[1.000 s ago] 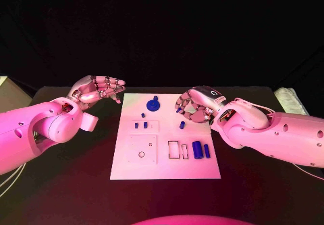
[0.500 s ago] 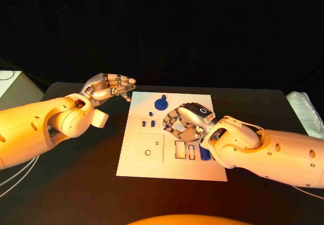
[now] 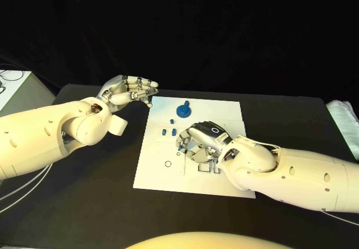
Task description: Assemble the parts on the task board
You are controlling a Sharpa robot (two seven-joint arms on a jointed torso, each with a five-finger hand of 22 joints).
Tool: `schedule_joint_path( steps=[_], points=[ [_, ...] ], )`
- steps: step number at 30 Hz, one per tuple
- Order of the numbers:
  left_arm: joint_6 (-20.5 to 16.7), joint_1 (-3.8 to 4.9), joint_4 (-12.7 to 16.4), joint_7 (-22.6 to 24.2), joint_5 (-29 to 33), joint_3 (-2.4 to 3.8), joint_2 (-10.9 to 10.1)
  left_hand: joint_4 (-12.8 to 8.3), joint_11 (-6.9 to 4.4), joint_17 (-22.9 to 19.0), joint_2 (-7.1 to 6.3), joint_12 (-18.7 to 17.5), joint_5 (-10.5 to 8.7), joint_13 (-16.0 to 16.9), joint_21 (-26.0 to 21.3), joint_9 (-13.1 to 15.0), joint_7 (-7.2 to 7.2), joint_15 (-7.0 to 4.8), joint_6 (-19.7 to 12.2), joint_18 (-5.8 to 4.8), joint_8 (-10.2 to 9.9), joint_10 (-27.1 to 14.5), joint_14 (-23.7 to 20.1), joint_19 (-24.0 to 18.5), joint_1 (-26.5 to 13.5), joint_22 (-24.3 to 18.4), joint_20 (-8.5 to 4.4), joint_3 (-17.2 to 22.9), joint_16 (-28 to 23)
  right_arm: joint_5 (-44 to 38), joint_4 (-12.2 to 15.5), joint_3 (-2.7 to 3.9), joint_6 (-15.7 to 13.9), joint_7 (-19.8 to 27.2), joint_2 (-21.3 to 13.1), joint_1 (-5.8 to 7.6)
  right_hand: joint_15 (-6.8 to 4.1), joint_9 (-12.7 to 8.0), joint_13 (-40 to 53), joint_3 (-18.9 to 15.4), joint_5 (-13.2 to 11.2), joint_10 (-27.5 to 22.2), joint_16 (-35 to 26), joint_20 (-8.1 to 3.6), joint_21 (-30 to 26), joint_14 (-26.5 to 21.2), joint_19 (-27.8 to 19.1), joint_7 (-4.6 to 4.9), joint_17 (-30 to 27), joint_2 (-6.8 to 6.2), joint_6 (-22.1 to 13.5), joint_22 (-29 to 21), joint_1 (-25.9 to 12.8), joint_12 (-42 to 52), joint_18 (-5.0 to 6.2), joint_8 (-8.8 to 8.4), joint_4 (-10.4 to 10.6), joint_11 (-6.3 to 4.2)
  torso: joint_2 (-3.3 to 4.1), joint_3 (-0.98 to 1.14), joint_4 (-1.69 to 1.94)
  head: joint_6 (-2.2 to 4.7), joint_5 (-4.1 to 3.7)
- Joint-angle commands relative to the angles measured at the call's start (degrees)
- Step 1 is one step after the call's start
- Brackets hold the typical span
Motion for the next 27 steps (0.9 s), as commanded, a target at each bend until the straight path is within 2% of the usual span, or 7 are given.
schedule_joint_path(
  steps=[1, 10, 17, 27],
  points=[
    [0.3, -0.01, 0.2, 0.3, 0.5, 0.04, 0.1, -0.1, -0.07, -0.1, -0.01, 0.1, 0.23, -0.1, -0.4, -0.1, 0.4, 0.23, 0.0, 0.74, -0.1, -0.4, -0.1, 0.4, 0.4, -0.1, 0.15, -0.1, -0.2, -2.9, -0.3, -0.05, 1.6, -2.2, 0.7, -0.37, -0.32, 0.1, 0.1, 0.1, 0.3, 1.9, 0.3, -0.11, 0.1, 2.9, 0.4, 0.15, 0.0, 0.9, 0.1, 0.0, 0.5, 0.2, -0.75, 0.16, -0.2, -1.4, 0.03, 0.07, -0.11, -0.34, 0.35],
    [0.4, -0.01, 0.2, 0.2, 0.5, 0.04, 0.1, -0.1, -0.05, -0.1, -0.01, 0.1, 0.23, -0.1, -0.4, -0.1, 0.42, 0.25, 0.0, 0.73, -0.1, -0.4, -0.1, 0.4, 0.4, -0.1, 0.17, -0.1, -0.3, -3.5, -1.2, -0.17, 2.3, -2.5, 1.5, -0.99, -0.32, 0.1, 0.1, 0.1, 0.3, 1.9, 0.3, -0.11, 0.1, 2.9, 0.4, 0.15, 0.0, 0.9, 0.1, 0.0, 0.5, 0.2, -0.75, 0.16, -0.2, -1.4, -0.01, 0.03, -0.08, -0.96, 0.85],
    [0.5, 0.0, 0.2, 0.1, 0.5, 0.04, 0.1, -0.1, -0.05, -0.1, -0.01, 0.1, 0.23, -0.1, -0.4, -0.1, 0.42, 0.25, 0.0, 0.73, -0.1, -0.4, -0.1, 0.4, 0.4, -0.1, 0.17, -0.1, -0.3, -4.0, -1.5, -0.19, 2.5, -3.0, 1.7, -1.07, -0.32, 0.1, 0.1, 0.1, 0.3, 1.9, 0.3, -0.11, 0.1, 2.9, 0.4, 0.15, 0.0, 0.9, 0.1, 0.0, 0.5, 0.2, -0.75, 0.16, -0.2, -1.4, 0.02, 0.12, -0.04, -1.34, 0.83],
    [0.6, 0.0, 0.2, -0.1, 0.5, 0.04, 0.0, -0.1, -0.05, -0.1, -0.01, 0.1, 0.23, -0.1, -0.4, -0.1, 0.42, 0.25, 0.0, 0.73, -0.1, -0.4, -0.1, 0.4, 0.4, -0.1, 0.17, -0.1, -0.3, -4.2, -1.7, -0.2, 3.2, -3.1, 1.8, -1.09, -0.32, 0.1, 0.1, 0.1, 0.3, 1.9, 0.3, -0.11, 0.1, 2.9, 0.4, 0.15, 0.0, 0.9, 0.1, 0.0, 0.5, 0.2, -0.75, 0.16, -0.2, -1.4, -0.01, 0.1, -0.1, -1.71, 0.9]
  ],
)
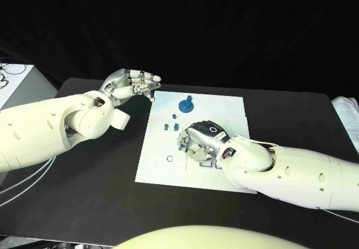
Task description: Assemble the parts on the task board
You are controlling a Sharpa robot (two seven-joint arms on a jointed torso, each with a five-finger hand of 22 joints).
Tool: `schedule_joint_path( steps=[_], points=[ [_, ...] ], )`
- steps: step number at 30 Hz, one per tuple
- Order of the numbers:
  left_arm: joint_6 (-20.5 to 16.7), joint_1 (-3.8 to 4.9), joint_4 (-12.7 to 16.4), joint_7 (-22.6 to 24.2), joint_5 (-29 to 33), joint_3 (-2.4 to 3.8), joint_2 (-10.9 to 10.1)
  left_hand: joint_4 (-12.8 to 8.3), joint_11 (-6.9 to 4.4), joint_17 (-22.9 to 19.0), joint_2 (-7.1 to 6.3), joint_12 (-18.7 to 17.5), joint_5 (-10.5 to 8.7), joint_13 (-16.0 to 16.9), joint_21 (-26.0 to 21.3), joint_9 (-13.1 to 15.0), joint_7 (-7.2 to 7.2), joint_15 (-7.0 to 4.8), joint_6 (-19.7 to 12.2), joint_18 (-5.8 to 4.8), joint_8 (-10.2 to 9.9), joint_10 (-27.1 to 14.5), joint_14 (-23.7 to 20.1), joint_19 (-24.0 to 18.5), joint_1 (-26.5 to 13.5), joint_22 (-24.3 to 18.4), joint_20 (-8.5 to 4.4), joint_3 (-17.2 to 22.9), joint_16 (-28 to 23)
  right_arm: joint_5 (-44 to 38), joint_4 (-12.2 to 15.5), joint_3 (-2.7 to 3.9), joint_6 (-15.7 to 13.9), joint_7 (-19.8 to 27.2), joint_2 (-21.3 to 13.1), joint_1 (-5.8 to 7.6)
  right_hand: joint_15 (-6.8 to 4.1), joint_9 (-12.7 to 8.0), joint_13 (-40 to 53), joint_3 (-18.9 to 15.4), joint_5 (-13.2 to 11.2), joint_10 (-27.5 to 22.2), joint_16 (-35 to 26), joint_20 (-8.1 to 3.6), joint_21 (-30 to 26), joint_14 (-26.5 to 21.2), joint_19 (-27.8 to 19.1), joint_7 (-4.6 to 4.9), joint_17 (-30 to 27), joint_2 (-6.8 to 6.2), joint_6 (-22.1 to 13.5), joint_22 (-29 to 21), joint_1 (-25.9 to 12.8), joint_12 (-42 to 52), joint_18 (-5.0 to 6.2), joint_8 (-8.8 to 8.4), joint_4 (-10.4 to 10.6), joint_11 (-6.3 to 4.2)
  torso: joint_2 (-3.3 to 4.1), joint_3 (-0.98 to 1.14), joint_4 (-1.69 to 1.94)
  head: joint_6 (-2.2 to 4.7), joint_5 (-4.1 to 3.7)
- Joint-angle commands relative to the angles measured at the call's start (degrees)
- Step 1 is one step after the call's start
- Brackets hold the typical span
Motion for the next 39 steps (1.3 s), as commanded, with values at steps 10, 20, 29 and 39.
schedule_joint_path(
  steps=[10, 20, 29, 39],
  points=[
    [0.7, 0.0, 0.2, 0.0, 0.3, 0.04, 0.0, 0.0, -0.01, -0.1, 0.02, 0.1, 0.23, -0.1, -0.2, -0.1, 0.46, 0.3, 0.0, 0.73, -0.1, -0.5, -0.1, 0.4, 0.3, -0.1, 0.21, -0.1, -0.3, -1.4, -0.8, -0.11, 1.7, -0.7, 0.8, -0.19, -0.38, 0.2, 0.1, 0.2, 0.2, 1.9, 0.4, -0.1, 0.1, 2.8, 0.3, 0.13, -0.1, 0.89, 0.2, 0.0, 0.4, 0.1, -0.74, 0.4, -0.3, -1.37, 0.0, -0.02, 0.04, -0.33, 0.06],
    [1.0, 0.01, 0.3, -0.2, 0.4, 0.04, -0.1, 0.0, 0.02, -0.1, 0.06, 0.1, 0.24, -0.1, -0.3, -0.1, 0.48, 0.32, 0.0, 0.73, -0.1, -0.6, -0.2, 0.4, 0.3, -0.1, 0.23, -0.1, -0.3, -3.7, -1.1, -0.17, 4.3, -2.2, 1.3, -0.29, -0.37, 0.3, 0.1, 0.2, 0.2, 1.9, 0.4, -0.1, 0.2, 2.8, 0.4, 0.13, 0.0, 0.88, 0.2, 0.1, 0.4, 0.1, -0.77, 0.41, -0.3, -1.36, -0.01, -0.01, -0.01, -0.64, 0.1],
    [1.2, 0.01, 0.3, -0.3, 0.4, 0.04, -0.1, 0.1, 0.04, -0.1, 0.09, 0.1, 0.24, -0.1, -0.3, -0.1, 0.49, 0.34, 0.0, 0.73, -0.1, -0.7, -0.2, 0.4, 0.3, -0.2, 0.26, -0.1, -0.3, -3.3, -1.4, -0.34, 4.7, -0.1, 1.7, -0.3, 0.24, 0.4, -0.1, -0.5, -0.1, -0.3, -0.2, 0.33, -0.7, 2.4, -0.3, 0.65, -1.2, -0.27, -1.7, -0.7, -1.3, -0.6, -0.6, -0.32, -0.1, -0.72, -0.1, 0.0, -0.01, -0.75, 0.1],
    [1.6, 0.01, 0.3, -0.4, 0.7, 0.04, -0.1, 0.3, 0.12, -0.1, 0.05, 0.1, 0.22, -0.2, -0.4, -0.2, 0.62, 0.42, -0.2, 0.72, -0.2, -0.8, -0.2, 0.3, 0.1, -0.2, 0.33, -0.3, -0.3, -1.8, -1.4, -0.43, 2.0, 1.5, 1.2, -0.3, 2.12, -0.5, -2.4, -4.3, -1.7, -11.4, -3.5, 2.23, -8.7, 0.2, -4.4, 1.7, -6.5, -3.67, -5.6, -8.2, -3.5, 0.0, 1.15, -2.97, 1.7, 1.54, -0.09, 0.05, -0.1, -0.7, 0.04]
  ],
)
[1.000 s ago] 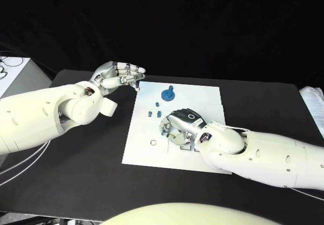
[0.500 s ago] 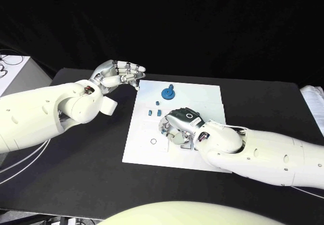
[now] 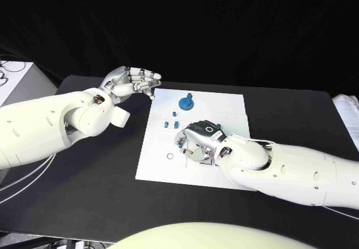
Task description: Assemble the parts on the task board
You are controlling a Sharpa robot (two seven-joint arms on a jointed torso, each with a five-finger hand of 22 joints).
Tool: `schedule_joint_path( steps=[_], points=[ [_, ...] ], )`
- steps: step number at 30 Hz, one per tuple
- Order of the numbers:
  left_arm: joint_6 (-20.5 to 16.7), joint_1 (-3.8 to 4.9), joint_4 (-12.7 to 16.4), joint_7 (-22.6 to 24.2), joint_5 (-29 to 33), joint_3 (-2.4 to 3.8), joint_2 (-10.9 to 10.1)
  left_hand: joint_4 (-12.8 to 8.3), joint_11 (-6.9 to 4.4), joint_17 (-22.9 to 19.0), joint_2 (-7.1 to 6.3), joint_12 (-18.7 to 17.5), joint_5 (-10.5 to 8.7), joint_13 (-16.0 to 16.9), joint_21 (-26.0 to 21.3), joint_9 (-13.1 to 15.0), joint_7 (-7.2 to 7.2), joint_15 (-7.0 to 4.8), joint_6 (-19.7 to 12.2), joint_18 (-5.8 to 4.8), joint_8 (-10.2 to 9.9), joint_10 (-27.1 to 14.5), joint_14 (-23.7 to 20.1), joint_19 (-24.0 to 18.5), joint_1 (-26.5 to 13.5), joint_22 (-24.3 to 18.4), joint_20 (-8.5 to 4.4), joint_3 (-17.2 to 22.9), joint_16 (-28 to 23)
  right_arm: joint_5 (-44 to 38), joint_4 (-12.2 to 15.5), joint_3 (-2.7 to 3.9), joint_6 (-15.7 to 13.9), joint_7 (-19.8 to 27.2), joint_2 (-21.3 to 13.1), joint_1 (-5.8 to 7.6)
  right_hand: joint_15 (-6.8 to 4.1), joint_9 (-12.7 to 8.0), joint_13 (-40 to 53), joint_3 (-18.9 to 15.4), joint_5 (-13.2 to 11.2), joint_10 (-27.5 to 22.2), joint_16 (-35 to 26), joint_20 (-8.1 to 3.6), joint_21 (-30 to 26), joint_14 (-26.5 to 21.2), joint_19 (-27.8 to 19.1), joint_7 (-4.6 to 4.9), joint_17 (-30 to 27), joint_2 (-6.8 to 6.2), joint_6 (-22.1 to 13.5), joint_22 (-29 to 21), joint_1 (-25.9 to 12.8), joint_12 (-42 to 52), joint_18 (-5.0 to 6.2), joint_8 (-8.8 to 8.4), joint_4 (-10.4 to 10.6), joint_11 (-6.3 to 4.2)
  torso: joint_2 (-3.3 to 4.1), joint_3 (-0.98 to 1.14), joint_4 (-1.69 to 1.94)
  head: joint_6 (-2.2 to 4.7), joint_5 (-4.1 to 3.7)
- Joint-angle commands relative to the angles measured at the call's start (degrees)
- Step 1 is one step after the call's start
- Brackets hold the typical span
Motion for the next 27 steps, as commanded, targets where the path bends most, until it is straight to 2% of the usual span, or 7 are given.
schedule_joint_path(
  steps=[1, 6, 11, 15, 20, 24, 27],
  points=[
    [1.3, 0.01, 0.1, 0.2, 0.4, 0.04, 0.0, 0.1, 0.11, -0.1, 0.05, 0.1, 0.22, -0.1, -0.2, -0.1, 0.41, 0.21, 0.0, 0.72, -0.2, -0.4, 0.0, 0.1, 0.1, 0.0, 0.12, -0.1, -0.3, 0.8, -0.1, -0.09, -0.8, 1.3, -0.3, -0.14, 0.49, -0.3, -0.2, -1.0, -0.4, -1.8, -1.8, 0.27, -2.7, -0.3, -1.4, 0.0, -2.4, -0.73, -0.7, -2.6, 0.4, 0.4, 1.46, -0.53, 0.2, 0.41, 0.01, 0.04, -0.02, 0.12, -0.09],
    [1.3, 0.01, 0.0, 0.2, 0.6, 0.04, 0.1, 0.2, 0.14, -0.1, 0.05, 0.1, 0.22, -0.1, -0.3, -0.1, 0.46, 0.24, -0.1, 0.73, -0.3, -0.4, 0.0, 0.1, 0.0, -0.1, 0.15, -0.2, -0.3, 1.2, 0.2, -0.1, -2.6, 1.1, -0.7, -0.14, 1.04, -0.7, -0.2, -4.1, -0.2, -5.1, -3.8, 0.79, -7.2, -2.2, -3.5, 0.26, -5.7, -0.35, -1.6, -6.5, 1.9, 1.4, 2.31, -1.49, 0.6, 0.92, 0.0, 0.02, 0.03, 0.26, -0.29],
    [1.3, 0.0, -0.1, 0.1, 0.7, 0.04, 0.1, 0.2, 0.14, -0.1, 0.05, 0.1, 0.22, -0.1, -0.3, -0.1, 0.46, 0.24, -0.1, 0.73, -0.3, -0.4, 0.0, 0.1, 0.0, -0.1, 0.15, -0.2, -0.3, 1.9, 0.9, -0.1, -5.0, 0.9, -1.5, -0.13, 1.68, -1.7, -0.1, -10.3, 0.2, -9.3, -4.8, 1.46, -11.5, -4.4, -5.2, 0.02, -8.8, 0.61, -2.6, -9.9, 5.0, 3.9, 2.99, -3.27, 2.3, 1.64, 0.0, 0.04, 0.06, 0.39, -0.52],
    [1.4, 0.0, -0.2, 0.1, 0.8, 0.03, 0.2, 0.2, 0.14, -0.1, 0.05, 0.1, 0.22, -0.1, -0.3, -0.1, 0.46, 0.24, -0.1, 0.73, -0.3, -0.4, 0.0, 0.1, 0.0, -0.1, 0.15, -0.2, -0.3, 3.3, 1.9, -0.04, -7.2, 1.3, -2.8, -0.02, 1.8, -2.2, 0.0, -12.4, 0.5, -10.5, -4.7, 1.6, -12.5, -5.0, -5.6, 0.1, -9.8, 1.01, -2.5, -10.7, 6.6, 5.5, 3.15, -3.88, 3.6, 1.74, -0.07, 0.02, -0.04, 0.58, -0.73],
    [1.6, 0.0, -0.3, 0.0, 0.8, 0.03, 0.2, 0.2, 0.14, -0.1, 0.05, 0.1, 0.22, -0.1, -0.3, -0.1, 0.46, 0.24, -0.1, 0.73, -0.3, -0.4, 0.0, 0.1, 0.0, -0.1, 0.15, -0.2, -0.3, 7.6, 3.7, 0.34, -9.4, 3.2, -5.3, 0.82, 1.32, -2.6, 0.3, -11.7, 1.3, -9.2, -2.8, 1.24, -10.1, -3.8, -3.9, 0.53, -8.5, 1.16, -2.3, -8.2, 7.9, 8.3, 2.71, -4.45, 4.4, 1.2, -0.11, 0.03, -0.1, 1.1, -1.29],
    [1.6, 0.0, -0.4, 0.0, 0.8, 0.03, 0.2, 0.2, 0.14, -0.1, 0.05, 0.1, 0.22, -0.1, -0.3, -0.1, 0.46, 0.24, -0.1, 0.73, -0.3, -0.4, 0.0, 0.1, 0.0, -0.1, 0.15, -0.2, -0.3, 13.1, 5.0, 0.8, -7.6, 4.6, -8.0, 2.34, 0.98, -2.9, 0.2, -9.8, 1.8, -7.8, -0.6, 0.81, -6.8, -2.1, -1.9, 0.72, -6.4, 0.79, -1.9, -5.0, 8.1, 10.0, 2.05, -4.78, 4.8, 0.86, -0.1, -0.01, -0.15, 1.56, -1.81],
    [1.7, -0.01, -0.3, 0.0, 0.8, 0.03, 0.2, 0.2, 0.14, -0.1, 0.05, 0.1, 0.22, -0.1, -0.3, -0.1, 0.46, 0.24, -0.1, 0.73, -0.3, -0.4, 0.0, 0.1, 0.0, -0.1, 0.15, -0.2, -0.3, 17.9, 5.2, 1.08, -3.3, 5.9, -10.5, 4.32, 0.62, -3.0, -0.1, -7.7, 1.9, -5.7, 2.4, 0.41, -2.3, 0.1, 0.4, 0.76, -2.8, 0.21, -1.7, -0.7, 7.6, 11.0, 1.15, -5.04, 5.2, 0.52, -0.13, -0.07, -0.2, 1.97, -2.44]
  ],
)
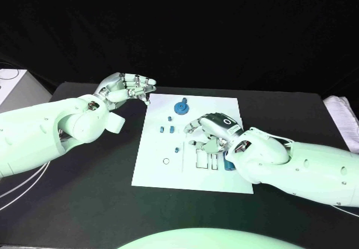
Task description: Assemble the parts on the task board
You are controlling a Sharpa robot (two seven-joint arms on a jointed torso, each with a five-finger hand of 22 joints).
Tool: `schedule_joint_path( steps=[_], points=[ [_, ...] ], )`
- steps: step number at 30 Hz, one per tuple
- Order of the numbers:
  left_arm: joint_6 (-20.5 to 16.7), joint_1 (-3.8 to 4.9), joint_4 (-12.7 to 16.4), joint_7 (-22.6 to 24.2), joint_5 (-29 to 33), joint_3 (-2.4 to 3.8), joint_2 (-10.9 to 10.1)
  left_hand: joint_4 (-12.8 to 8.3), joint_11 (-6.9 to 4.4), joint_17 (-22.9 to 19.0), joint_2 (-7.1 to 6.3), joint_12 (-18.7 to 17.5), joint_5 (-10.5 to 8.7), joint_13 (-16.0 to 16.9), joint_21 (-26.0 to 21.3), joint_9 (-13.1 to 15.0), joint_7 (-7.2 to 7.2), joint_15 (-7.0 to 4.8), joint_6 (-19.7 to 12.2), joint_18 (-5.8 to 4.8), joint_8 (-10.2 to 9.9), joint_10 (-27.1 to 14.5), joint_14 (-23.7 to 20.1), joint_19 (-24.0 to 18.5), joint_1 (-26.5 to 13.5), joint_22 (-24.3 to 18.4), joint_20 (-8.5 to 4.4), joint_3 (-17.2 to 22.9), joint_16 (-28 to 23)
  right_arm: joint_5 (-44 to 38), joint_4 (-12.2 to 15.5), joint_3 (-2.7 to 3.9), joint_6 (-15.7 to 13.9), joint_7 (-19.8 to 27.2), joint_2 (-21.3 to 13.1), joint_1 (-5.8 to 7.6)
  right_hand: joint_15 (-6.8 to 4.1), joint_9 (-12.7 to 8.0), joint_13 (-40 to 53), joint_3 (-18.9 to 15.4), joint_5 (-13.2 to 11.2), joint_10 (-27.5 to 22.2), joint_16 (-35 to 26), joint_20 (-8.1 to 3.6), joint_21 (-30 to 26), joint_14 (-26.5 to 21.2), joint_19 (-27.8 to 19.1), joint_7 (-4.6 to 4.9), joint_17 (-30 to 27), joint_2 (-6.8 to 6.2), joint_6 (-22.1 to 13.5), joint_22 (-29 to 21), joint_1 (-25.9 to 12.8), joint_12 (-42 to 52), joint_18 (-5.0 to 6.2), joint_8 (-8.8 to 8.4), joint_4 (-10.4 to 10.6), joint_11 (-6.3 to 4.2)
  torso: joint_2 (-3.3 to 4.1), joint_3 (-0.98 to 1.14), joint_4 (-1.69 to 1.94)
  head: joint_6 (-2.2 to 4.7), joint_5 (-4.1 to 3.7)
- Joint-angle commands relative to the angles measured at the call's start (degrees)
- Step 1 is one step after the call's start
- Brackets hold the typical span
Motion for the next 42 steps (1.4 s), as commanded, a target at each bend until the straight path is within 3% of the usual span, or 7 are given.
schedule_joint_path(
  steps=[1, 5, 11, 17, 20, 30, 42],
  points=[
    [1.2, 0.0, 0.1, 0.2, 0.4, 0.03, 0.1, 0.2, 0.14, -0.1, 0.05, 0.1, 0.22, -0.1, -0.3, -0.1, 0.46, 0.25, -0.1, 0.72, -0.3, -0.4, 0.0, 0.1, 0.0, -0.1, 0.16, -0.2, -0.3, 9.9, -0.1, 0.23, 4.7, 3.4, -2.1, 1.72, -0.21, -0.1, -0.3, 1.6, 0.4, 1.6, 1.8, -0.22, 2.7, 1.3, 1.4, 0.29, 2.3, -0.69, 0.3, 2.6, -0.3, 0.4, -0.89, -0.43, 0.2, -0.24, -0.05, -0.09, -0.11, 0.59, -0.85],
    [1.3, -0.01, 0.1, 0.2, 0.4, 0.03, 0.1, 0.3, 0.17, -0.1, 0.08, 0.1, 0.23, -0.1, -0.4, -0.1, 0.5, 0.27, -0.2, 0.74, -0.3, -0.4, 0.0, 0.1, 0.0, -0.1, 0.2, -0.2, -0.3, 11.6, -1.2, 0.41, 8.3, 4.1, -4.7, 3.58, -0.2, 0.0, -0.4, 2.4, 0.5, 1.9, 2.2, -0.25, 3.4, 1.5, 1.8, 0.47, 2.7, -1.18, 0.6, 3.3, -0.5, 0.1, -1.04, -0.38, 0.2, -0.15, -0.09, -0.13, -0.16, 0.95, -1.34],
    [1.5, -0.01, 0.1, 0.2, 0.4, 0.03, 0.0, 0.3, 0.17, -0.1, 0.08, 0.1, 0.23, -0.1, -0.4, -0.1, 0.5, 0.27, -0.2, 0.74, -0.3, -0.4, 0.0, 0.1, 0.0, -0.1, 0.2, -0.2, -0.3, 8.3, -2.6, 0.55, 12.8, 3.6, -6.7, 4.66, -0.16, -0.2, -0.6, 1.0, 0.8, -0.2, 2.4, -0.17, 2.9, 1.6, 1.7, 0.17, 2.8, -2.8, -0.3, 3.0, -1.7, -1.4, -0.92, -1.12, 0.3, -0.14, -0.03, -0.05, -0.09, 1.11, -1.48],
    [1.7, 0.0, 0.1, 0.1, 0.4, 0.02, -0.1, 0.3, 0.18, -0.1, 0.08, 0.2, 0.22, -0.1, -0.4, -0.1, 0.5, 0.29, -0.2, 0.74, -0.3, -0.5, -0.1, 0.1, 0.0, -0.2, 0.22, -0.2, -0.3, 5.0, -3.3, 0.55, 15.7, 2.7, -6.6, 4.82, -0.05, -0.4, -0.4, -4.6, 0.5, -2.3, 2.4, -0.11, 1.8, 1.4, 1.6, -0.47, 2.3, -1.64, -1.0, 2.1, -0.6, -2.1, -0.74, -1.79, 0.6, 0.03, 0.02, -0.09, -0.11, 1.07, -1.38],
    [1.7, 0.0, 0.1, 0.0, 0.4, 0.02, -0.1, 0.3, 0.18, -0.1, 0.08, 0.2, 0.22, -0.1, -0.4, -0.1, 0.5, 0.29, -0.2, 0.74, -0.3, -0.5, -0.1, 0.1, 0.0, -0.2, 0.22, -0.2, -0.3, 3.9, -3.7, 0.53, 16.5, 2.1, -6.3, 4.82, -0.04, -0.4, -0.4, -5.3, 0.5, -2.3, 2.4, -0.1, 1.9, 1.5, 1.7, -0.58, 2.4, -1.32, -1.0, 2.3, -0.2, -2.0, -0.77, -1.84, 0.7, 0.03, 0.02, -0.08, -0.07, 0.89, -1.31],
    [1.7, 0.0, 0.1, -0.1, 0.4, 0.01, -0.2, 0.3, 0.18, -0.1, 0.08, 0.2, 0.22, -0.1, -0.4, -0.1, 0.5, 0.29, -0.2, 0.74, -0.3, -0.5, -0.1, 0.1, 0.0, -0.2, 0.22, -0.2, -0.3, 2.9, -4.5, 0.38, 17.0, 1.3, -5.3, 4.67, -0.32, -0.3, -0.1, -5.6, 0.7, -0.3, 2.9, -0.3, 3.3, 1.6, 2.4, -0.33, 2.9, -0.31, 0.1, 3.8, 0.7, -0.9, -1.06, -1.48, 1.1, -0.36, -0.02, -0.11, -0.13, 0.53, -1.2],
    [1.8, 0.0, 0.1, -0.2, 0.4, 0.01, -0.2, 0.4, 0.19, -0.1, 0.08, 0.2, 0.21, -0.1, -0.5, -0.1, 0.5, 0.31, -0.2, 0.74, -0.3, -0.5, -0.1, 0.1, 0.0, -0.2, 0.24, -0.3, -0.3, 3.0, -5.3, 0.28, 14.8, 0.6, -3.7, 4.37, -0.76, 0.2, -0.3, 1.1, -0.2, 4.7, 4.4, -0.71, 6.6, 2.1, 3.5, -0.48, 4.4, 0.74, 3.7, 7.3, -0.1, -1.3, -1.74, -0.29, 3.1, -0.88, -0.07, -0.08, -0.13, 0.35, -1.21]
  ],
)
